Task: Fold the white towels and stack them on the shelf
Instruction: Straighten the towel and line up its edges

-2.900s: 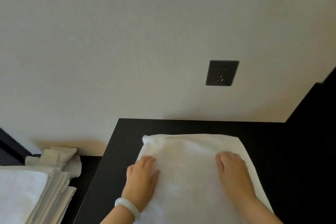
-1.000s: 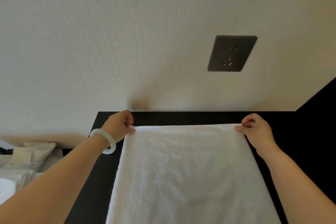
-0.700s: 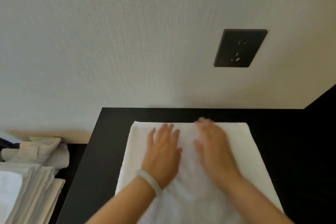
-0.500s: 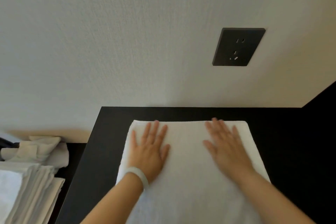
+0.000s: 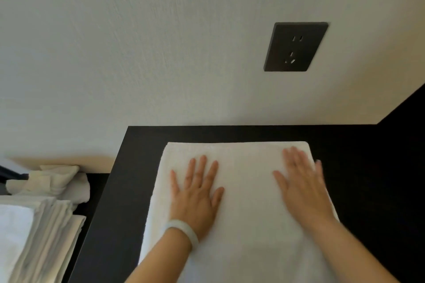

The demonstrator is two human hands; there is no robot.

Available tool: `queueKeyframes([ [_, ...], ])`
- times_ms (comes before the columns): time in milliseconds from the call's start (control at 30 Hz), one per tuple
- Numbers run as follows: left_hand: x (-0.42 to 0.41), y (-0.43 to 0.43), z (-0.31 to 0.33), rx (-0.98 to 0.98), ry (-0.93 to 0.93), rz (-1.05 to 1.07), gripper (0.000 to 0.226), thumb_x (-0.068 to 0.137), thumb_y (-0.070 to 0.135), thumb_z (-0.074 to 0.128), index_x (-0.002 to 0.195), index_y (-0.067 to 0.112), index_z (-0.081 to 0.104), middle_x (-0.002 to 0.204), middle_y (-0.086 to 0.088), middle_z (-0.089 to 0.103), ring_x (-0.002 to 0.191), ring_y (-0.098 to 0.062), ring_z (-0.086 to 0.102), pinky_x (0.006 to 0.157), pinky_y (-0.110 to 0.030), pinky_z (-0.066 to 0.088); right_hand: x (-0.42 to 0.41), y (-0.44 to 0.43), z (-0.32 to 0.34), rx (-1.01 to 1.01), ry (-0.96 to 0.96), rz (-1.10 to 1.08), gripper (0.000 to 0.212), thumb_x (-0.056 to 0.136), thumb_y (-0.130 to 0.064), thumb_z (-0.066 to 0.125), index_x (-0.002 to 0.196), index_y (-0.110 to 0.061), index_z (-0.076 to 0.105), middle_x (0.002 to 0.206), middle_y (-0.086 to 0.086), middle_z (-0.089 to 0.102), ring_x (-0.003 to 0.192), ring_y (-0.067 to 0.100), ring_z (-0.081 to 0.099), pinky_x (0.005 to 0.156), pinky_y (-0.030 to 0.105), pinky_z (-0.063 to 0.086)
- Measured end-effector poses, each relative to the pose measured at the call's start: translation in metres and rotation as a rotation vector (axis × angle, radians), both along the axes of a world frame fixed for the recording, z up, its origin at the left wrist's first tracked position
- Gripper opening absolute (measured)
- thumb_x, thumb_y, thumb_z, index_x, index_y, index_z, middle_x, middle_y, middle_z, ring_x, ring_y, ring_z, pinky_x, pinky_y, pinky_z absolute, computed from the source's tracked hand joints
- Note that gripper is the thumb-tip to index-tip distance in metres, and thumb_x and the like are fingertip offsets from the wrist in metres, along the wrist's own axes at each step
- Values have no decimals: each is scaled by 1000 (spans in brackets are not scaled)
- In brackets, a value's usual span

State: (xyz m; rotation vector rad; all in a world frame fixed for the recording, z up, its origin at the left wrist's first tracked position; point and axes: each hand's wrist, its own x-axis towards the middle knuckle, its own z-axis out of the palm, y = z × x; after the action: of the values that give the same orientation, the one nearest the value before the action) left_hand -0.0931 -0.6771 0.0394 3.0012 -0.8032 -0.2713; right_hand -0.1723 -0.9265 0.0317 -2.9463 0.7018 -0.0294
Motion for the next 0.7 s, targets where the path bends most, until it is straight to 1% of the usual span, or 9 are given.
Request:
queueKeyframes([
  [100, 16, 19, 10, 61, -12, 189, 60, 96, 57, -5, 144, 34, -32, 159, 4, -30, 147, -22, -26, 117, -58, -10, -13, -40, 23, -14, 110, -278, 94, 79, -64, -18, 158, -15, 1, 167, 6, 2, 153, 21, 0, 124, 49, 4],
  [200, -10, 5, 23, -21, -12, 188, 63, 93, 58, -8, 146, 30, -29, 160, 0, -28, 146, -28, -26, 118, -56, -12, -24, -4, 37, -18, -52, -219, 84, 91, -60, -14, 157, -11, 4, 166, 7, 3, 154, 23, -2, 125, 46, -2],
  [267, -51, -10, 29, -53, -10, -18, 63, 97, 54, 1, 156, 29, -3, 164, -1, -7, 150, -28, -6, 118, -55, -4, -37, 54, 40, 44, -76, 16, 72, 98, -56, -5, 158, -16, -1, 166, 2, -7, 153, 16, -9, 122, 38, -13],
  [367, -93, 0, 30, -53, 30, -172, 58, 92, 43, 30, 143, 25, 49, 152, -2, 40, 137, -27, 42, 105, -53, 20, -69, 113, 20, 90, -48, 303, 65, 99, -47, 21, 152, -13, 37, 161, 3, 31, 149, 16, 26, 119, 37, 4],
  [400, -92, 14, 28, -45, 60, -132, 61, 91, 45, 26, 146, 26, 44, 154, -1, 37, 140, -25, 39, 107, -52, 18, -78, 111, 15, 120, 11, 293, 66, 99, -51, 17, 155, -17, 29, 163, 0, 24, 151, 13, 18, 120, 35, 0],
  [467, -81, 51, 16, -37, 0, 7, 68, 89, 53, -3, 154, 33, -1, 164, 5, 1, 150, -19, 0, 118, -50, -2, -97, 81, 4, 120, 10, 140, 72, 93, -62, -10, 155, -25, -13, 164, -8, -15, 147, 3, -24, 118, 29, -21],
  [533, -68, 81, 10, -1, -19, 151, 63, 83, 55, -26, 142, 35, -31, 160, 8, -23, 147, -17, -23, 119, -50, -12, -111, 49, 7, 67, 64, -55, 77, 82, -62, -21, 149, -24, -24, 163, -6, -22, 144, 7, -30, 120, 34, -19],
  [633, -73, 86, 20, 42, -36, 246, 73, 78, 55, -34, 145, 26, -29, 163, -1, -19, 150, -27, -16, 120, -51, -9, -115, 38, 24, 5, 68, -244, 82, 80, -62, -18, 147, -15, -18, 166, 5, -7, 151, 17, -10, 125, 42, -3],
  [700, -95, 61, 32, -26, -62, 168, 82, 78, 57, -30, 151, 23, -15, 163, -3, -12, 150, -28, -11, 119, -50, -11, -112, 66, 29, 20, -42, -114, 73, 93, -59, -2, 149, -13, -14, 165, 6, -6, 152, 19, -8, 123, 39, -11],
])
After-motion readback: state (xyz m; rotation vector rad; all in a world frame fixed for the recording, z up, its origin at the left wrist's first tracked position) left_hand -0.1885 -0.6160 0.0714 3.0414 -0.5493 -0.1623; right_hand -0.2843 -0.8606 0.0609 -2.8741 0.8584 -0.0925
